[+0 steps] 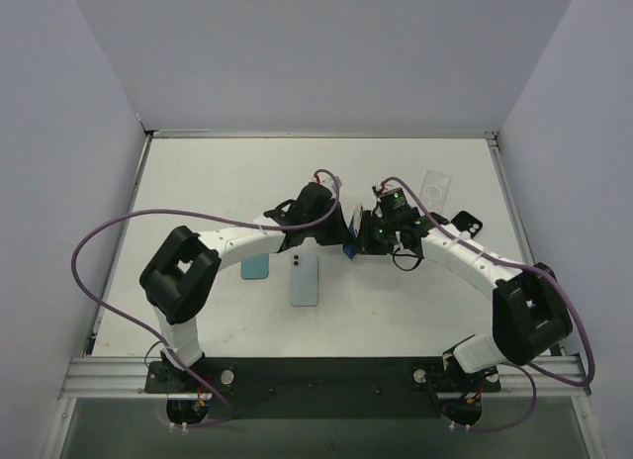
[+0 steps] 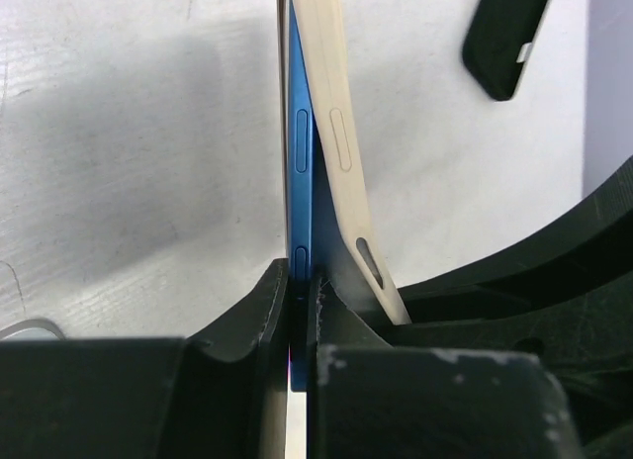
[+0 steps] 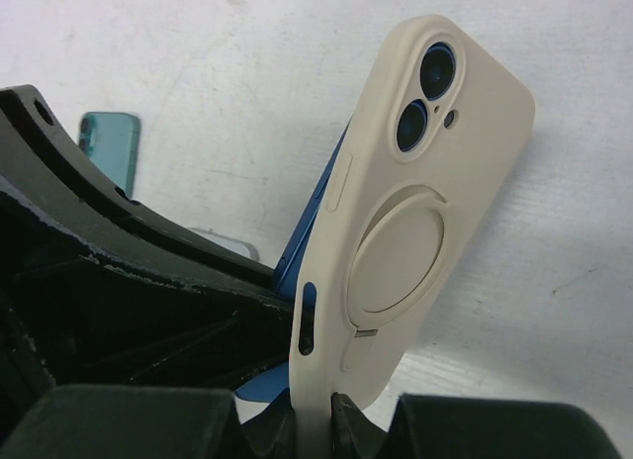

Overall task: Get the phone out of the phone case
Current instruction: Remove the phone case from the phone, then place the phone case at the center of the board.

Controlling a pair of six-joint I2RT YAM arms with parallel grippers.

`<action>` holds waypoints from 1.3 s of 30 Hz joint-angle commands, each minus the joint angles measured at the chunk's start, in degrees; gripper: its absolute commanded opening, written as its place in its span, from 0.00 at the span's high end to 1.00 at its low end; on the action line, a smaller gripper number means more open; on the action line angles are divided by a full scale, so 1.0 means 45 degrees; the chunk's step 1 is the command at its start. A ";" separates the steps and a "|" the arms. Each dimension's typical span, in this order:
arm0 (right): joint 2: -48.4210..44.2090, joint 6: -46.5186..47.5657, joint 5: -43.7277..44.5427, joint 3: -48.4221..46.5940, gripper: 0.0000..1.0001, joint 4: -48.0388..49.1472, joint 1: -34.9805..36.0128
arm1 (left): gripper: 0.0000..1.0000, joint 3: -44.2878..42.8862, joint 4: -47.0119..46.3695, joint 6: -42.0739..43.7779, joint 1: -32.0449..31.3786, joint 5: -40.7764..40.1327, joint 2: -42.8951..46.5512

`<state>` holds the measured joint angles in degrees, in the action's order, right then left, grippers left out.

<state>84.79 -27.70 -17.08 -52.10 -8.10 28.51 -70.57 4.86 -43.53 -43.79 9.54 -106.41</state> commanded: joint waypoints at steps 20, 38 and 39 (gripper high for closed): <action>-0.3432 0.1059 0.2309 0.0132 1.00 -0.2595 -0.1844 | 1.00 0.1345 0.1752 0.1372 0.2113 -0.1183 0.3002; 0.0821 -0.1811 -0.0442 -0.1116 1.00 0.2263 -0.5259 | 1.00 0.1443 0.0678 0.1138 0.3578 0.0710 0.3374; 0.1637 -0.1986 -0.0539 -0.1408 1.00 0.2404 -0.5397 | 1.00 0.1443 0.0561 0.1060 0.3656 0.0867 0.3373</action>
<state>84.58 -31.88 -15.20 -53.30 -5.69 6.83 -62.98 13.13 -38.37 -29.08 8.78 -94.74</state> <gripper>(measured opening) 0.115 0.139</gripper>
